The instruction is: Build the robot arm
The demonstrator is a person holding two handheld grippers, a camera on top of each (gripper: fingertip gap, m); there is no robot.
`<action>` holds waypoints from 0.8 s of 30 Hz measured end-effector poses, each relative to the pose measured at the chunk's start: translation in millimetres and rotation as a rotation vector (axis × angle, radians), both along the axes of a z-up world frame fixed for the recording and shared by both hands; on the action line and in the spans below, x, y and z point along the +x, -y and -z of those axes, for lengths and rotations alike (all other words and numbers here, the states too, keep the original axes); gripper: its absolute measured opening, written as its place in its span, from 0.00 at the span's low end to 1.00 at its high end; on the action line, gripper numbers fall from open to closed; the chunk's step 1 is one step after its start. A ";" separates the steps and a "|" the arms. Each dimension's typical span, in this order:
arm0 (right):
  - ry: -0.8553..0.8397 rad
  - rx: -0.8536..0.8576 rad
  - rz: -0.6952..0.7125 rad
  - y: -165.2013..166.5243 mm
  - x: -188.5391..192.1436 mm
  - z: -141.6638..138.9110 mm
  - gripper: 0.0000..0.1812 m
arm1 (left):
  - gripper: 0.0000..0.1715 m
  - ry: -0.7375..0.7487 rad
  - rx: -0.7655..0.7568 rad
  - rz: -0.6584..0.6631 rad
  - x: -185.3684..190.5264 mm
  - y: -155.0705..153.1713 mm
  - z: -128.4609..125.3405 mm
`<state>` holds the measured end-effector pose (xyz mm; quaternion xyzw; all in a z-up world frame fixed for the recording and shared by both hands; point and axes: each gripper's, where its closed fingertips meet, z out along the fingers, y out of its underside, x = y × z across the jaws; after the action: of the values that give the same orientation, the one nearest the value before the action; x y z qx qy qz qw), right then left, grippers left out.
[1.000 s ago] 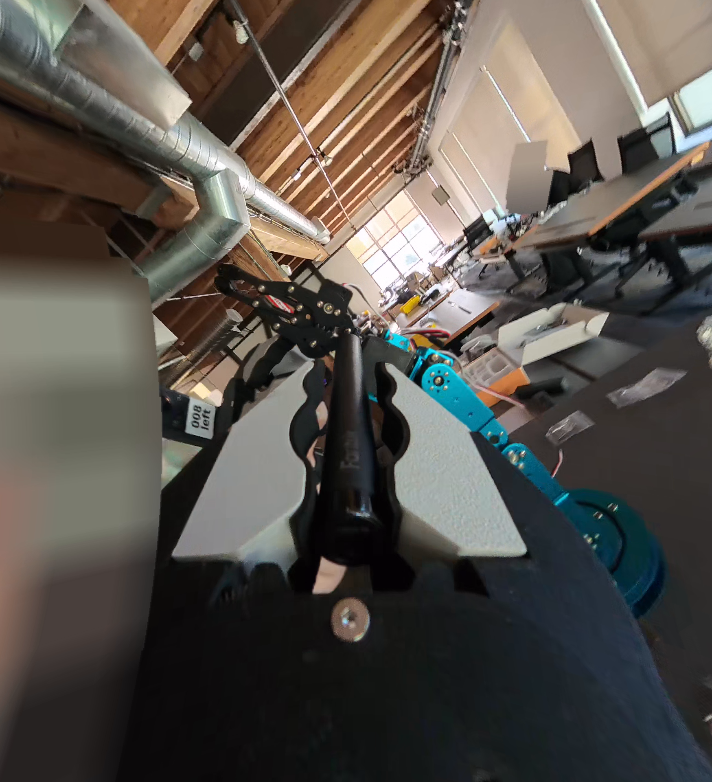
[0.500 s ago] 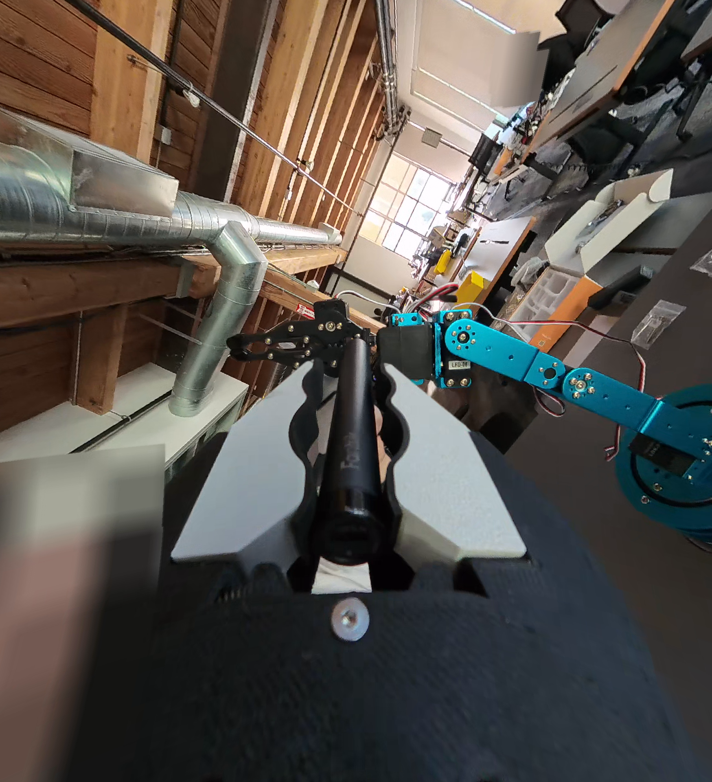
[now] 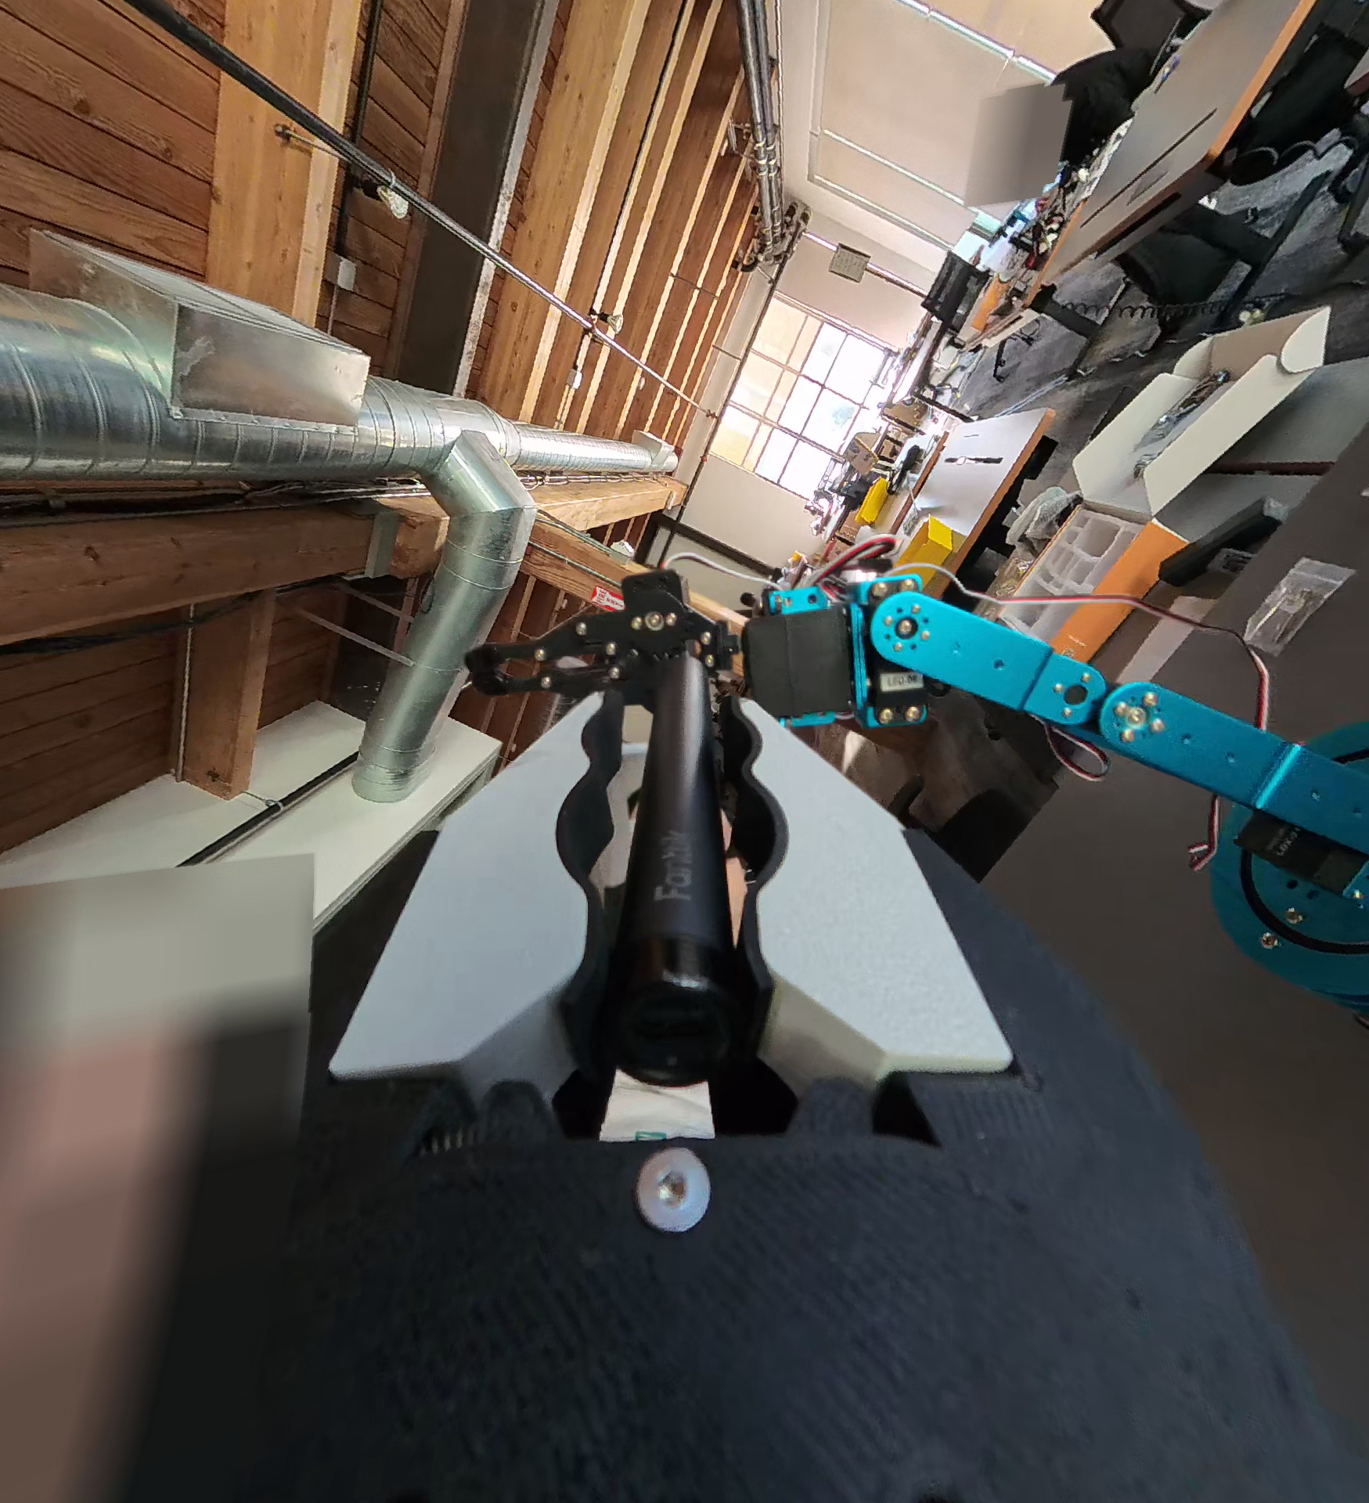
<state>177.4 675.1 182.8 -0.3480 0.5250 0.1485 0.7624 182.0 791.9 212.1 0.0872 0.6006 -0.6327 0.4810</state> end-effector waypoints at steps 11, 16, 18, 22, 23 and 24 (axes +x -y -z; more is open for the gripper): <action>-0.026 0.023 -0.022 -1.7 -20.2 23.4 0.13 | 0.20 0.290 0.279 0.021 -15.0 39.1 50.3; -0.048 0.070 -0.035 -2.6 -23.2 38.5 0.13 | 0.13 0.354 0.330 0.132 -28.4 26.2 55.2; -0.042 0.077 -0.038 -2.4 -23.8 40.0 0.13 | 0.13 0.354 0.357 0.171 -29.6 23.7 54.8; -0.016 0.084 -0.041 -1.1 -27.5 39.1 0.13 | 0.08 0.350 0.388 0.228 -36.5 22.6 57.1; -0.012 0.085 -0.041 -0.3 -28.5 39.5 0.13 | 0.09 0.350 0.402 0.230 -37.3 22.8 60.3; -0.010 0.089 -0.039 0.8 -29.1 40.2 0.13 | 0.09 0.346 0.414 0.235 -38.5 23.3 64.5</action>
<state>148.4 674.3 142.6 -0.3232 0.5148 0.1880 0.7715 143.5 768.6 147.6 0.3590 0.6117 -0.5237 0.4718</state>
